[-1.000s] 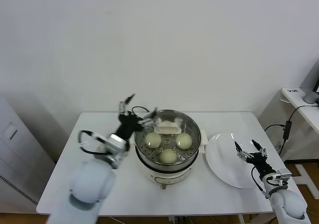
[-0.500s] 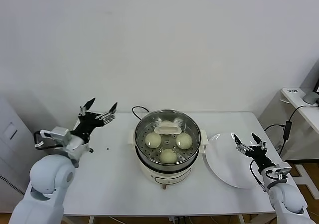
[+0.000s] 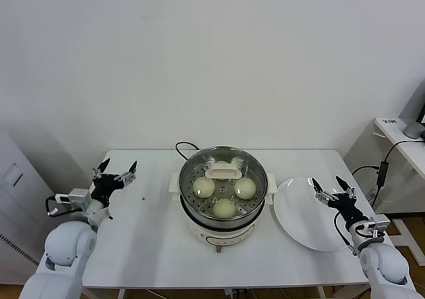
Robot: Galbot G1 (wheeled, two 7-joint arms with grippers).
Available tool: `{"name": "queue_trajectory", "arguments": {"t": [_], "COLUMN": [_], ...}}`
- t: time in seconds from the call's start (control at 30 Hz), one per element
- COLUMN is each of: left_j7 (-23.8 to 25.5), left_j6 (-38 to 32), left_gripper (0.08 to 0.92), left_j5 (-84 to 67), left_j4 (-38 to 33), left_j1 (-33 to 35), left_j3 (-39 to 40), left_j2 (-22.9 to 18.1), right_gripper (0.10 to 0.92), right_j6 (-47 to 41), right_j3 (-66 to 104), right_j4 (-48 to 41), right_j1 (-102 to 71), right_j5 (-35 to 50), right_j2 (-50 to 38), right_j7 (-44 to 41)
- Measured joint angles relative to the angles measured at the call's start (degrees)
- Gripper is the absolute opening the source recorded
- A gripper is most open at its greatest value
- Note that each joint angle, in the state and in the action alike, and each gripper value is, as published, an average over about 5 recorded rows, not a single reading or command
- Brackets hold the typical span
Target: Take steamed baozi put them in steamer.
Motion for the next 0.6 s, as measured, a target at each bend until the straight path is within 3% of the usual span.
{"name": "queue_trajectory", "arguments": {"t": [0.6], "left_j7": [-0.1], "left_j6": [-4.5], "left_gripper": [0.823], "left_j5": [0.5], "left_j4": [5.8], "left_j1": [1.5], "left_j3": [1.0], "left_j2": [-1.7], "right_gripper": [0.823], "right_j6": [-0.7], "right_j3": [-0.5], "right_j4": [-0.2], "right_j1": [0.3], "right_j5": [-0.5], "right_j2": [0.9], "right_j7": [0.8]}}
